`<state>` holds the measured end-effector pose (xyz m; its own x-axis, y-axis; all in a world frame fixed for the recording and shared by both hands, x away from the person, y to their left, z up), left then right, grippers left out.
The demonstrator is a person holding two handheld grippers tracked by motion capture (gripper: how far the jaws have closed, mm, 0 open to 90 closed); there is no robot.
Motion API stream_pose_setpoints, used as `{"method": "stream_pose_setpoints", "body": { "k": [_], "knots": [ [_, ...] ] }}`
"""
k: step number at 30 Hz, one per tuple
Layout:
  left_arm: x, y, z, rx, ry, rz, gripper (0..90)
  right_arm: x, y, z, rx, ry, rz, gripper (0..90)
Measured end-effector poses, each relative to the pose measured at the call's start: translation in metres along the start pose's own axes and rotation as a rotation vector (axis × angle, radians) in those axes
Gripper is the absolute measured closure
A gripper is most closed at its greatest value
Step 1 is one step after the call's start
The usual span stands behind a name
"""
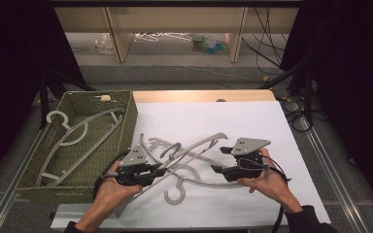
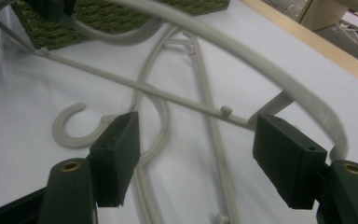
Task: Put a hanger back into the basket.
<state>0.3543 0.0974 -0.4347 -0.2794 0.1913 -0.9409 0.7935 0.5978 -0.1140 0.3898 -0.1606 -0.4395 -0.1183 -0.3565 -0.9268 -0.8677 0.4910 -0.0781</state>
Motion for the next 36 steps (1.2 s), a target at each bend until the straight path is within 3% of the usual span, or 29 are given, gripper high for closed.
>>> {"method": "stream_pose_setpoints", "body": {
  "k": [5, 8, 11, 13, 15, 22, 30, 36],
  "knots": [
    [-0.003, 0.002, -0.006, 0.005, -0.02, -0.046, 78.9, 0.008, 0.005, 0.0, -0.009, 0.014, 0.011, 31.4],
    [-0.005, 0.002, -0.01, -0.016, -0.024, -0.038, 78.9, 0.012, 0.007, -0.002, -0.011, 0.028, 0.023, 30.9],
    [-0.007, 0.001, -0.014, 0.01, -0.04, -0.068, 78.9, 0.015, 0.008, -0.002, -0.016, 0.027, 0.03, 30.5],
    [-0.009, 0.0, -0.017, 0.005, -0.046, -0.073, 78.9, 0.017, 0.009, -0.002, -0.013, 0.031, 0.029, 29.2],
    [-0.013, 0.001, -0.021, 0.015, -0.061, -0.093, 78.9, 0.019, 0.01, -0.002, -0.012, 0.037, 0.032, 28.8],
    [-0.032, 0.009, -0.038, -0.009, -0.125, -0.111, 78.9, 0.021, 0.012, -0.004, -0.012, 0.04, 0.033, 27.6],
    [-0.056, 0.019, -0.069, -0.039, -0.187, -0.133, 78.9, 0.021, 0.014, -0.004, -0.01, 0.047, 0.032, 27.5],
    [-0.078, 0.029, -0.096, -0.072, -0.215, -0.124, 78.9, 0.021, 0.014, -0.004, -0.012, 0.032, 0.033, 27.3]
  ]
}}
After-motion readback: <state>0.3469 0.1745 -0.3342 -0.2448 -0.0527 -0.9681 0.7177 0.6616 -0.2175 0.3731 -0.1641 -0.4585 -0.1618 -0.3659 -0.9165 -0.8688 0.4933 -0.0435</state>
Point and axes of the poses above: each handheld gripper's, and its own axes: z roughly forward along the jaws, x roughly out of its underside, y roughly to its left, the point moved 6 cm from there along z, roughly forward along the jaws, and after that the axes turned 14 degrees about -y, right-handed, at the moved point
